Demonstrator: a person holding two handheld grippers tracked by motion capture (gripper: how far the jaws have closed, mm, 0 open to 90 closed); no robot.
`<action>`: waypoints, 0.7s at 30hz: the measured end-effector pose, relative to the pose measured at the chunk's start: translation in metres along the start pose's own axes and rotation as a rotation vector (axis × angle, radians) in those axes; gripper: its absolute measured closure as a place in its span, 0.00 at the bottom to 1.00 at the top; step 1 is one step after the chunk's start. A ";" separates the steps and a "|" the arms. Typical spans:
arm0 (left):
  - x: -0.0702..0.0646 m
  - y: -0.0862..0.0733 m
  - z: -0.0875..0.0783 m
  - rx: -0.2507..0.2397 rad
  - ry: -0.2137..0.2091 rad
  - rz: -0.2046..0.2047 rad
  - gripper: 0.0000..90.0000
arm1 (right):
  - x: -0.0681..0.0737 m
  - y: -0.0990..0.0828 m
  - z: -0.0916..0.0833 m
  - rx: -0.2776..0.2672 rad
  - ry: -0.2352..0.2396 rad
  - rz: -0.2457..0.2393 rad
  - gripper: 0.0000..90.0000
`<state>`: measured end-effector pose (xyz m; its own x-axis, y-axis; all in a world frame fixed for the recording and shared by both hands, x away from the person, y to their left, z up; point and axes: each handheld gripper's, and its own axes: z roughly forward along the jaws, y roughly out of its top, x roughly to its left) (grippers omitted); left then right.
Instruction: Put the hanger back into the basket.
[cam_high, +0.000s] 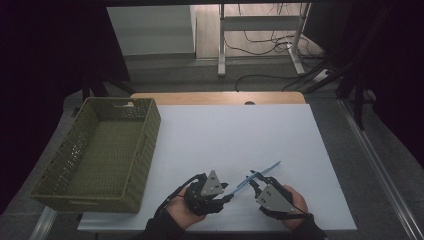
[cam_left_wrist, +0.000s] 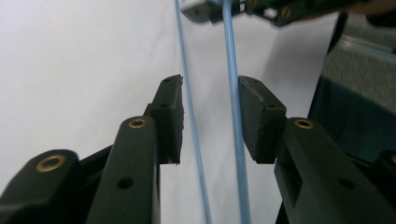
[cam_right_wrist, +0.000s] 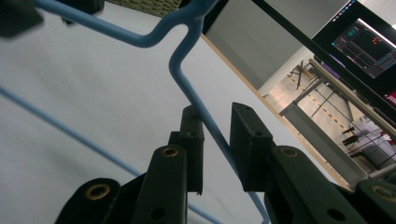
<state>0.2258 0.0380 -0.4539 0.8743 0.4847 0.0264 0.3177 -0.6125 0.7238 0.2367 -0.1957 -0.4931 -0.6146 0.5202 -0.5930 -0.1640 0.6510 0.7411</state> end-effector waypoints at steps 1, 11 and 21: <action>0.000 0.000 0.001 0.005 -0.008 -0.002 0.72 | 0.001 0.000 0.000 0.000 0.000 -0.005 0.83; -0.001 -0.001 0.007 0.014 -0.018 -0.003 0.95 | 0.003 0.001 0.000 -0.003 0.009 -0.009 0.83; -0.001 -0.003 0.005 -0.005 0.013 0.047 0.96 | 0.001 0.001 -0.002 -0.018 0.035 0.034 0.77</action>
<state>0.2255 0.0361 -0.4602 0.8832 0.4637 0.0697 0.2746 -0.6320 0.7247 0.2347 -0.1959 -0.4925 -0.6467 0.5221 -0.5561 -0.1563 0.6229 0.7665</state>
